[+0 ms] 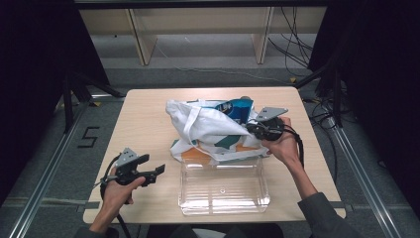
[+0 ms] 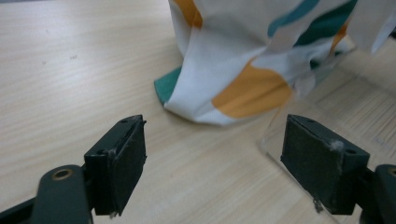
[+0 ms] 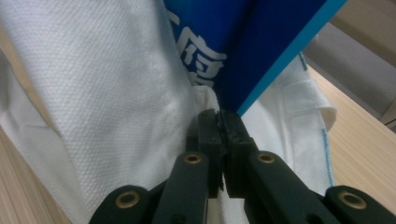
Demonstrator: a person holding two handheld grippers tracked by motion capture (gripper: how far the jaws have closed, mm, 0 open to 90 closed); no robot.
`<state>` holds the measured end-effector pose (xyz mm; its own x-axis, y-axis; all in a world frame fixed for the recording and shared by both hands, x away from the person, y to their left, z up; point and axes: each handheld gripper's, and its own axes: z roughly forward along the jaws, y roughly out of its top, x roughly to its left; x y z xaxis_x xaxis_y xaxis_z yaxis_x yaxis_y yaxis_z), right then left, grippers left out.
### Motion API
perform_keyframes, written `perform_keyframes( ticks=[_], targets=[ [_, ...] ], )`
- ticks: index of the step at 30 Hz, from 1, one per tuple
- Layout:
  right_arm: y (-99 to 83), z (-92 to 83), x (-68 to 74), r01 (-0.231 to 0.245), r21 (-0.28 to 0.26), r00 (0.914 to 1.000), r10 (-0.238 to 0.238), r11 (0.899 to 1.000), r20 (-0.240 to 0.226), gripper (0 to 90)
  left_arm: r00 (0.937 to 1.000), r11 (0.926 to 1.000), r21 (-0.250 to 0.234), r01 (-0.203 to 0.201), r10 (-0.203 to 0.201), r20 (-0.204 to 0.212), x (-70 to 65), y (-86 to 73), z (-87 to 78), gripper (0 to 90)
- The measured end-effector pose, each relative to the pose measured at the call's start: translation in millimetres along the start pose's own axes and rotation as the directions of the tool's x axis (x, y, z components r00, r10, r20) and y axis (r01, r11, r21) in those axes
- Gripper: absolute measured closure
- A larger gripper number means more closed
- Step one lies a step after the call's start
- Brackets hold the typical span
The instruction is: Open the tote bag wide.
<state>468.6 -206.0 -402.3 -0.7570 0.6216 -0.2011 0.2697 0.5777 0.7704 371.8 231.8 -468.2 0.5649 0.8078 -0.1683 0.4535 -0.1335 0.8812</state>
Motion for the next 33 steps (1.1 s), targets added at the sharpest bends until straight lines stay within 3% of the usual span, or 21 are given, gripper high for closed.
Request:
perform_keyframes(
  ticks=[1, 2, 3, 9, 10, 12, 14, 17, 23, 25, 26, 27, 30, 33],
  targets=[
    [-1.2, 0.9, 1.3, 0.006, -0.003, 1.0000, -0.006, 1.000, -0.007, 88.8, 0.9999, 0.9997, -0.019, 0.013, -0.013, -0.005, 4.4, 12.3, -1.4, 21.2],
    [-1.2, 0.9, 1.3, 0.006, -0.003, 1.0000, -0.006, 1.000, -0.007, 88.8, 0.9999, 0.9997, -0.019, 0.013, -0.013, -0.005, 4.4, 12.3, -1.4, 20.9],
    [-1.6, 1.9, 1.0, 0.026, 0.004, 0.9993, -0.026, 1.000, -0.027, 88.8, 0.9999, 0.9997, -0.020, 0.011, -0.011, 0.001, 6.2, 17.8, -1.1, 20.9],
    [-8.0, 8.5, 5.7, 0.029, 0.034, 0.9983, -0.027, 0.999, -0.052, 88.8, 1.0000, 0.9987, -0.051, 0.004, -0.003, 0.008, 14.3, 64.9, 1.5, 20.5],
    [-9.0, 10.1, 7.0, 0.028, 0.042, 0.9982, -0.026, 0.999, -0.054, 88.7, 0.9999, 0.9982, -0.058, -0.013, 0.014, 0.007, 14.2, 74.3, 1.5, 20.6],
    [-10.8, 13.6, 8.3, 0.033, 0.067, 0.9981, -0.030, 0.997, -0.054, 88.7, 0.9996, 0.9979, -0.059, -0.028, 0.029, 0.008, 14.9, 88.6, 1.9, 21.8],
    [-12.8, 17.3, 7.8, 0.043, 0.060, 0.9974, -0.039, 0.997, -0.060, 88.6, 0.9998, 0.9978, -0.065, -0.015, 0.016, 0.016, 15.5, 101.5, 3.0, 22.0],
    [-14.8, 18.9, 9.3, 0.015, 0.047, 0.9978, -0.012, 0.999, -0.065, 88.6, 0.9992, 0.9990, -0.043, -0.008, 0.010, 0.038, 14.6, 120.5, 7.4, 22.8],
    [-16.2, 21.2, 8.8, 0.003, 0.033, 0.9981, -0.001, 0.999, -0.062, 88.6, 0.9990, 0.9994, -0.019, 0.030, -0.030, 0.033, 18.6, 133.0, 18.7, 25.0],
    [-17.7, 21.8, 8.2, 0.010, 0.020, 0.9980, -0.008, 1.000, -0.063, 88.6, 0.9957, 0.9969, -0.021, 0.075, -0.074, 0.057, 23.0, 137.1, 23.3, 25.2],
    [-18.1, 21.5, 8.4, 0.007, 0.020, 0.9978, -0.006, 1.000, -0.066, 88.6, 0.9907, 0.9933, -0.016, 0.115, -0.113, 0.076, 27.3, 140.3, 26.8, 26.8],
    [-18.4, 20.9, 8.1, 0.004, 0.018, 0.9979, -0.003, 1.000, -0.064, 88.6, 0.9889, 0.9926, 0.002, 0.121, -0.121, 0.086, 30.7, 142.6, 31.2, 27.9],
    [-18.1, 19.2, 8.3, -0.004, 0.008, 0.9985, 0.005, 1.000, -0.055, 88.6, 0.9930, 0.9926, 0.070, 0.100, -0.104, 0.056, 36.4, 144.7, 46.4, 29.2],
    [-18.0, 18.1, 8.7, -0.001, 0.005, 0.9987, 0.001, 1.000, -0.051, 88.6, 0.9900, 0.9822, 0.148, 0.116, -0.127, 0.063, 40.8, 143.1, 59.0, 30.4]
  ],
)
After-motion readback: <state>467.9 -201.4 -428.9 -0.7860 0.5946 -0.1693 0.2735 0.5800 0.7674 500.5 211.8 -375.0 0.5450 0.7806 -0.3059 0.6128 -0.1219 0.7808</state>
